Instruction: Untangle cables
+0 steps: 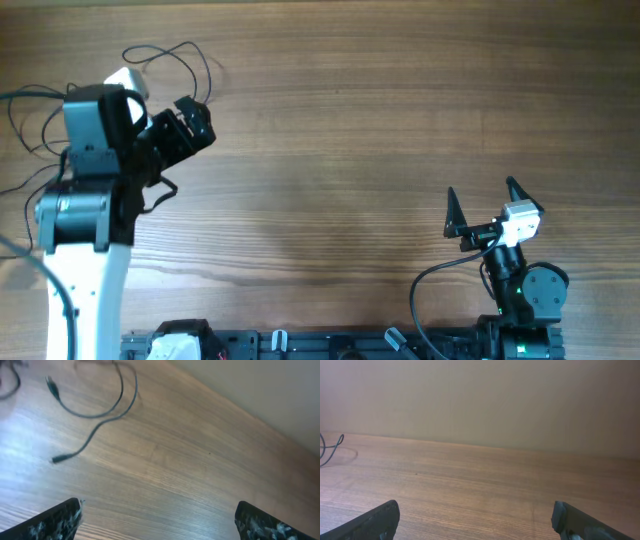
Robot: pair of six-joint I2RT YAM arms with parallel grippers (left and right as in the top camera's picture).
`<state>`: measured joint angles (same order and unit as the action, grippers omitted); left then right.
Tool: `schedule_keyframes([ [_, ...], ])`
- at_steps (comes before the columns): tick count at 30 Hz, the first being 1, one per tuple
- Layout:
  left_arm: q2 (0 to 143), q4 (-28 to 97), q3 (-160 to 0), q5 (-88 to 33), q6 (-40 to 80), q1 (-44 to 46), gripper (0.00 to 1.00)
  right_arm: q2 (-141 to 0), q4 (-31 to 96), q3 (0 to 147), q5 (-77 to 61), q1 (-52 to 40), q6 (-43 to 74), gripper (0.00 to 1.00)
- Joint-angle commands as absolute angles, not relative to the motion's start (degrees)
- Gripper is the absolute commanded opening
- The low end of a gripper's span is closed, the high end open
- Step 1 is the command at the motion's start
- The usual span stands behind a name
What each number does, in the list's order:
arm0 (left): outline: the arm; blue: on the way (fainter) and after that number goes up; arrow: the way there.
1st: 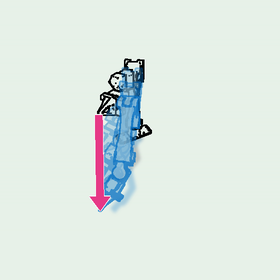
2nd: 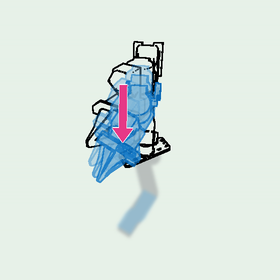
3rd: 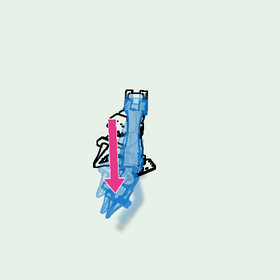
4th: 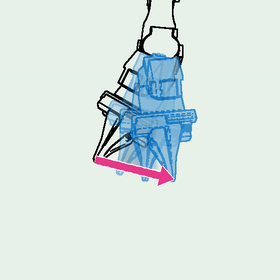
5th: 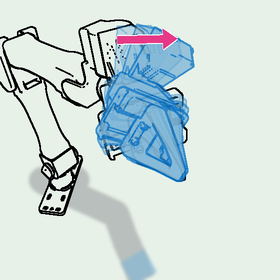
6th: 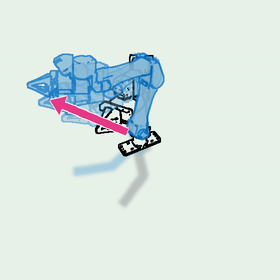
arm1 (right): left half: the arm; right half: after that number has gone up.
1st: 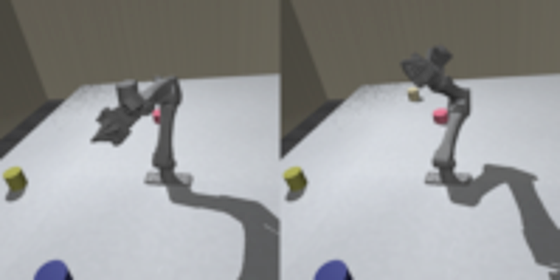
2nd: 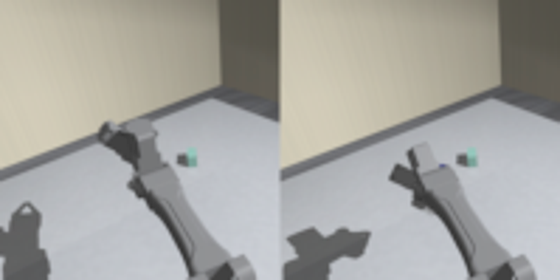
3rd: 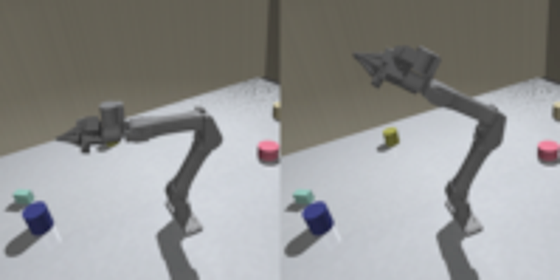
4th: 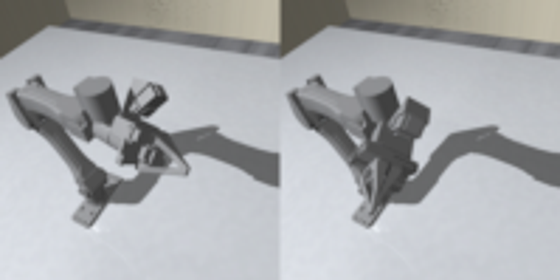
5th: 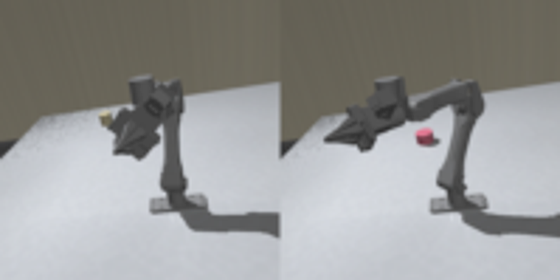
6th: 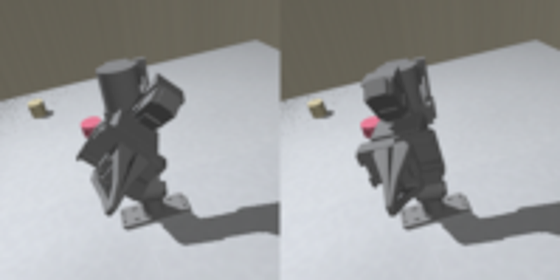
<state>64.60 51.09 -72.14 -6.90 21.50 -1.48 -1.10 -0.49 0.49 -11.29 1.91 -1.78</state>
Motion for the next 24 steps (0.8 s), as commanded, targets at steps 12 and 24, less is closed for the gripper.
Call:
schedule_keyframes([
  [12,22.1,51.1,-51.6,-6.2,15.4,-1.2,1.0,-0.3,-0.8,0.3,-10.3,1.7,-1.4,1.0],
  [24,0.2,52.8,-39.4,-7.0,15.4,-1.2,1.0,-0.3,-0.8,0.3,-10.3,1.7,-1.4,1.0],
])
